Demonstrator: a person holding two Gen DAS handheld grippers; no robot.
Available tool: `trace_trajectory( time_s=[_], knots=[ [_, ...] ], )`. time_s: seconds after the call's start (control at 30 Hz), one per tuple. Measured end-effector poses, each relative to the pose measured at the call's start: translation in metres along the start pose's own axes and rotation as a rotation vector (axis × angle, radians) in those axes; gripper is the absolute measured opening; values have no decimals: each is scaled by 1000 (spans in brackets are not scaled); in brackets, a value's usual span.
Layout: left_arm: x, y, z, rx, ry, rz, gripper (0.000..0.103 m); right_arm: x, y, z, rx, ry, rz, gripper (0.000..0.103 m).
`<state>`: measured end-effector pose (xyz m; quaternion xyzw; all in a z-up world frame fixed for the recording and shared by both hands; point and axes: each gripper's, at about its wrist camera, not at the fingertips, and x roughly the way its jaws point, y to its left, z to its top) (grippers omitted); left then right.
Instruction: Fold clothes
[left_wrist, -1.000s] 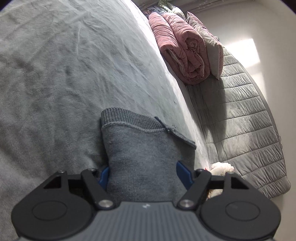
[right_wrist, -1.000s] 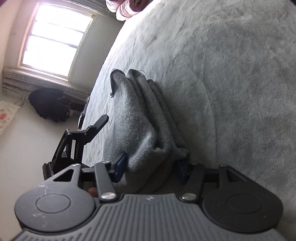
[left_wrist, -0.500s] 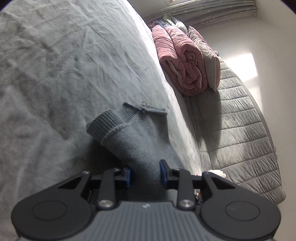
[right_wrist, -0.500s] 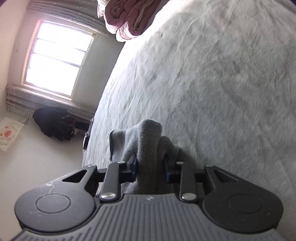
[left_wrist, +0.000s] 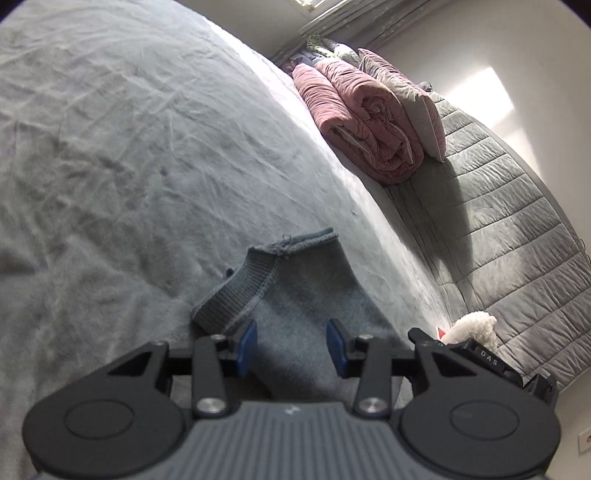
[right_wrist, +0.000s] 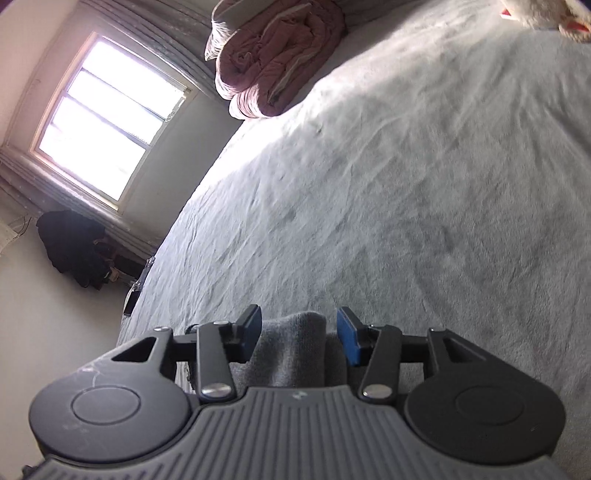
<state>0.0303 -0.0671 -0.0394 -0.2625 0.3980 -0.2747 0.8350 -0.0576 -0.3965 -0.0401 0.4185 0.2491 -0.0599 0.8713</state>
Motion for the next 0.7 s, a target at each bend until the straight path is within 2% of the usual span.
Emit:
trace_trajectory(
  time_s=[0.13, 0.27, 0.37, 0.53, 0.7],
  knots=[
    [9, -15, 8, 106, -27, 2, 41, -5, 19, -7, -161, -84, -28, 49],
    [33, -28, 11, 244, -28, -2, 41, -2, 32, -17, -326, -112, -59, 41],
    [49, -37, 14, 345, -50, -5, 39, 2, 36, -19, -401, -142, -88, 41],
    [72, -45, 21, 405, -38, -26, 38, 9, 37, -20, -495, -192, -134, 41],
    [102, -34, 26, 405, -1, 20, 33, 18, 41, -29, -579, -167, -145, 41]
  ],
)
